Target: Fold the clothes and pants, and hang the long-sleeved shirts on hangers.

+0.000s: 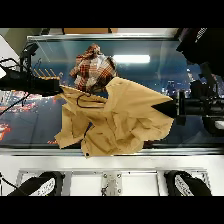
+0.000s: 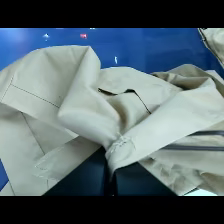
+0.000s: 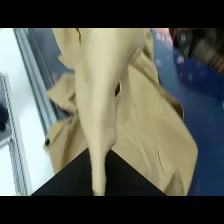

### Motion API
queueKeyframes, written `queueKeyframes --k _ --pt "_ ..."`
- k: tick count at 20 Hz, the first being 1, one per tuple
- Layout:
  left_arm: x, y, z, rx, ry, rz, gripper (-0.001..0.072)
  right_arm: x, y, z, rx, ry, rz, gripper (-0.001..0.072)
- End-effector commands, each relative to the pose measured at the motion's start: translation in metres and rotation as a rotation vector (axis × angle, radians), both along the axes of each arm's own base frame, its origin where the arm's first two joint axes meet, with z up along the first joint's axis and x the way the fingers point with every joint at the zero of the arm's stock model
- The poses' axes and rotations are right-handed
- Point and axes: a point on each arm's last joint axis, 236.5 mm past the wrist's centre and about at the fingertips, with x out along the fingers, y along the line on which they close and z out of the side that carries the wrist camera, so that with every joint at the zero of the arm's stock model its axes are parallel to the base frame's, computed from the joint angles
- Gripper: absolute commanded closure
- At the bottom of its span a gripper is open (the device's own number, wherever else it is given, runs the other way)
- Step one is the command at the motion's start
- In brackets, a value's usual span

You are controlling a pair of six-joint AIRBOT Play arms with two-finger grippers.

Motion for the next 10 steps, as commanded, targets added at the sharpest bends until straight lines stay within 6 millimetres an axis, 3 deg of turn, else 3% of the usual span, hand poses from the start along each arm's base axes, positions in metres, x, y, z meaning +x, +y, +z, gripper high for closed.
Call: queueKeyframes --k 1,6,10 --pt "-0.01 -0.001 -0.014 0.005 0.056 -0.022 0.0693 -0.002 0.01 0.052 0.168 -0.116 -0.004 0.0704" --pt "-0.023 -0.002 -0.048 0.002 0.178 -0.034 0.0693 -0.01 0.011 0.048 0.114 -0.134 -0.003 0.0704" --pt "-0.014 -0.001 -0.034 0.011 0.18 -0.056 0.0693 -0.011 0.004 0.02 -0.005 -0.101 -0.003 0.0704"
